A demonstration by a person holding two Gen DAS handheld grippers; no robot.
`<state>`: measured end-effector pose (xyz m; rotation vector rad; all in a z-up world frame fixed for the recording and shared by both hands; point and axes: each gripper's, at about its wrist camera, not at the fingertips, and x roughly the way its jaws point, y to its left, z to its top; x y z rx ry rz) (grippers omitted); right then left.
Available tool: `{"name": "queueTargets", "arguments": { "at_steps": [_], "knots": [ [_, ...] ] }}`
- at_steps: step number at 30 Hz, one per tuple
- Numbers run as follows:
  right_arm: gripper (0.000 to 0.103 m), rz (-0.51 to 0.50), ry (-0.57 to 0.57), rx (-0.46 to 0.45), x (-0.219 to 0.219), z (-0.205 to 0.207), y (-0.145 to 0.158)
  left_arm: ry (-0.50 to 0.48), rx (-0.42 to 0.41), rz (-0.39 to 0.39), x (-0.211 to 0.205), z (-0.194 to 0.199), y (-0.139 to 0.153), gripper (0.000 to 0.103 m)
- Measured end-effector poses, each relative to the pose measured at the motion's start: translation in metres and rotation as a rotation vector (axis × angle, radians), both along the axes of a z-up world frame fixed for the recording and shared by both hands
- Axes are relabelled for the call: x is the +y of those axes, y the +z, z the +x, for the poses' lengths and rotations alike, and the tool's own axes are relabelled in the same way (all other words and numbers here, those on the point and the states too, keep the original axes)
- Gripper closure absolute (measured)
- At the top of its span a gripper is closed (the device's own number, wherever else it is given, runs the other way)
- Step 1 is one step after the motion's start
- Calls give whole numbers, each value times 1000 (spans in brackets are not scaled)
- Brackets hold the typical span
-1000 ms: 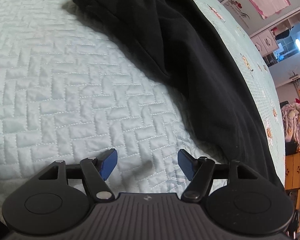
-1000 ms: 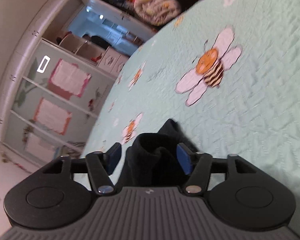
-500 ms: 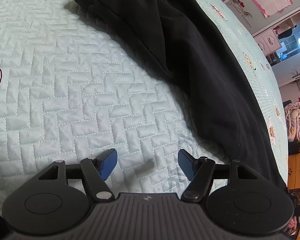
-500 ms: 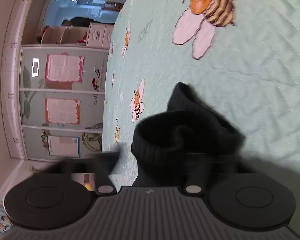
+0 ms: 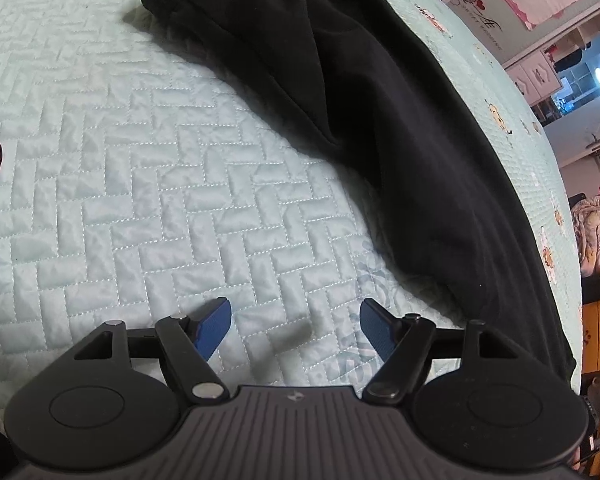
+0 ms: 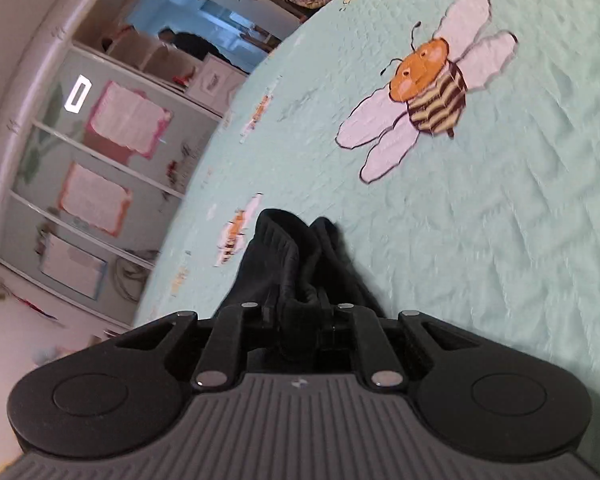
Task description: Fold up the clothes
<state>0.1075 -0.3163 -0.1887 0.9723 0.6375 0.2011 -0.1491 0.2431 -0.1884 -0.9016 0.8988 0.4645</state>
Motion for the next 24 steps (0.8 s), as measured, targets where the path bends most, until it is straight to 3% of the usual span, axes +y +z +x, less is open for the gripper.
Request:
{"name": "queueTargets", "arguments": {
  "at_steps": [6,10,12,14,18,21,24],
  "knots": [
    [89,-37,-32,-68,-5,-12,15,-8,-42,29,-4,0,9,29],
    [90,-113,-14,30,-9,3,-2,2,-60,44,0,-4,14,29],
    [78,-111,-32,3,-9,-6,5,17,-79,57,7,-9,19,29],
    [59,-152,-100,-30,-8,-21,19,51,-90,68,18,-14,23,29],
    [58,-287,-221,-147,5,-61,60,133,-120,89,49,-23,32,29],
    [57,-327,-131,-254,36,-78,88,200,-145,97,75,-24,34,29],
    [57,-316,70,-302,91,-86,97,267,-154,53,102,-19,23,29]
  ]
}}
